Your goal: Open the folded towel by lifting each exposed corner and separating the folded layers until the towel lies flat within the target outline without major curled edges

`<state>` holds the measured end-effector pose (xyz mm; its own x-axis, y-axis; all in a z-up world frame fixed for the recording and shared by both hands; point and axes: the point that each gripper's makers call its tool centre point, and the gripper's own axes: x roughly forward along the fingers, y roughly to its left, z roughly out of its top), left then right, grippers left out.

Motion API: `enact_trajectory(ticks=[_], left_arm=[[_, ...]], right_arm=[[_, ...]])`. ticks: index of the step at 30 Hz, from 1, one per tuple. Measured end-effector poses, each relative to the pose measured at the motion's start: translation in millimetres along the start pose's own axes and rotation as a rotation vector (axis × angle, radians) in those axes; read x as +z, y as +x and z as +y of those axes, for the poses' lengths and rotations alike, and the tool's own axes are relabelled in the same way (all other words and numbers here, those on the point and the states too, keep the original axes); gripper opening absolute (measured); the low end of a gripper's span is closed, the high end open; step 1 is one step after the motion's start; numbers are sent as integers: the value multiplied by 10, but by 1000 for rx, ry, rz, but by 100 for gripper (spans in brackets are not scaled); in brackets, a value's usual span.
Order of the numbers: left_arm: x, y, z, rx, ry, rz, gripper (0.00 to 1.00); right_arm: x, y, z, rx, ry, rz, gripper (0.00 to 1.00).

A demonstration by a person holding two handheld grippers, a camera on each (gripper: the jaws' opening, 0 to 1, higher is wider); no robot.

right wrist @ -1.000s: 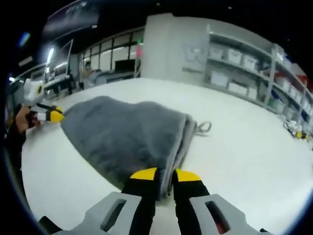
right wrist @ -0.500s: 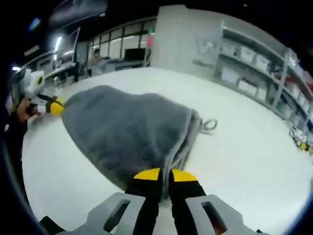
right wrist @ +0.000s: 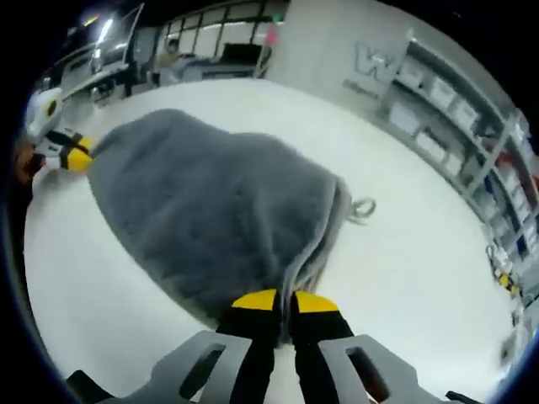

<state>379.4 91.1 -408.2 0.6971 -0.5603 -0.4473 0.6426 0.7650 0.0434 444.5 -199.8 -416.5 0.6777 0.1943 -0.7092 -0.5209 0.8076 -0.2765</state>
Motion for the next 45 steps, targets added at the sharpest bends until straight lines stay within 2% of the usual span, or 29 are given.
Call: enact_trajectory(ticks=[5, 10, 17, 20, 22, 25, 29, 30, 32, 33, 35, 40, 45], left_arm=[[10, -11, -43, -25, -58, -49, 4], [51, -17, -86, -26, -56, -88, 3], [75, -11, -118, -11, -26, -115, 3], [95, -14, -126, -7, -18, -129, 2], [95, -12, -146, -8, 0, -125, 2], [101, -10, -168, -6, 35, -119, 2], [92, 0, -204, 9, 85, -101, 2], [92, 1, -228, 1, 93, -100, 2], [103, 11, -321, -47, 100, -109, 2], [100, 17, -388, -80, 92, -112, 1], [77, 29, -417, -75, 109, -107, 1], [77, 28, -506, -103, 121, -104, 1], [76, 38, -557, -119, 147, -95, 1]], right_arm=[[47, 79, -88, 23, -6, 28, 0], [71, 131, -119, 41, -17, 57, 0], [101, 173, -154, 87, -22, 80, 0], [96, 176, -131, 115, -70, 81, 0], [101, 174, -113, 126, -106, 75, 0], [110, 189, -117, 135, -113, 67, 0], [157, 242, -144, 138, -88, 80, 0], [164, 258, -151, 130, -107, 86, 0], [223, 316, -217, 89, -201, 75, 0], [218, 343, -230, 90, -180, 86, 0], [236, 348, -265, 85, -184, 125, 0], [286, 428, -314, 77, -198, 167, 0], [276, 451, -335, 144, -174, 241, 0]])
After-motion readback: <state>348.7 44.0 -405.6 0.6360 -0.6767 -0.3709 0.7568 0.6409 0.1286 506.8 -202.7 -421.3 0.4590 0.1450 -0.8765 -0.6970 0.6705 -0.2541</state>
